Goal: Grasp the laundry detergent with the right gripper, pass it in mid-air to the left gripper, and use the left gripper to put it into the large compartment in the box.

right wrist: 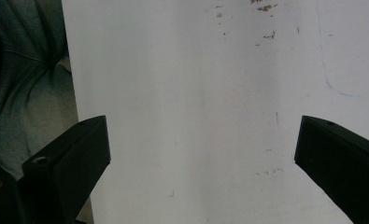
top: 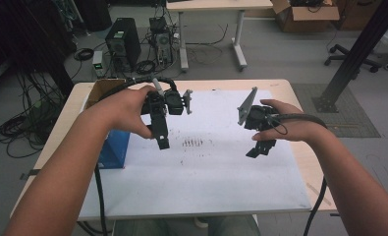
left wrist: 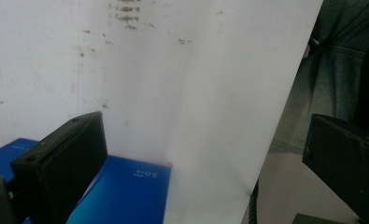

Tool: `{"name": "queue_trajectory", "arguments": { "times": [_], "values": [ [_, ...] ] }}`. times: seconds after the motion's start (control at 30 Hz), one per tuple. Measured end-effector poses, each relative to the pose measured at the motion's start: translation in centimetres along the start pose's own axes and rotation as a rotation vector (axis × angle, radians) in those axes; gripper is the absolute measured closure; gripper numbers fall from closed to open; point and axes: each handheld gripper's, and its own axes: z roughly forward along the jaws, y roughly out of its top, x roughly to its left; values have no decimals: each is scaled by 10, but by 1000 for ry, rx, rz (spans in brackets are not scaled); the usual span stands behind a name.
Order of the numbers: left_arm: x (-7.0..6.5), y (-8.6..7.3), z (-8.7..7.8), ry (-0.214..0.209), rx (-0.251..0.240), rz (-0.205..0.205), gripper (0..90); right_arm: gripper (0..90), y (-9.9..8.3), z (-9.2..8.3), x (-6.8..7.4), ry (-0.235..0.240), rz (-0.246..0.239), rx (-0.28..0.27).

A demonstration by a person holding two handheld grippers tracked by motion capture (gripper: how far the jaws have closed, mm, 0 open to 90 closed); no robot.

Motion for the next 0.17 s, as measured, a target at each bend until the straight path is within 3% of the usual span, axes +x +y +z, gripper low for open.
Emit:
{"name": "queue_trajectory", "arguments": {
  "times": [0.17],
  "values": [
    [0, 0, 1, 1, 5, 3, 4, 38, 0, 0, 0, -1, -1, -1]
  ]
}}
